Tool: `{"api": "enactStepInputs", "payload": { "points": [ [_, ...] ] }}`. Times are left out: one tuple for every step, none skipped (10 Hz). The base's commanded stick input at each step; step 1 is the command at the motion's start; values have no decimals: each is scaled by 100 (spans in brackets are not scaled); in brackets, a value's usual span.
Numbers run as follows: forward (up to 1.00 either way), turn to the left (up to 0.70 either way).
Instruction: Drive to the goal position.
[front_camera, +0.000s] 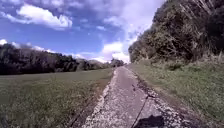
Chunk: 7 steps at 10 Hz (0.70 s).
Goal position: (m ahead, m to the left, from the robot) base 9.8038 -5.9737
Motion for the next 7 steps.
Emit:
{"api": "enactStepInputs", "payload": {
  "points": [
    [70, 1],
    [56, 1],
    [6, 0],
    [0, 0],
    [0, 0],
    [0, 0],
    [0, -36]
  ]
}}
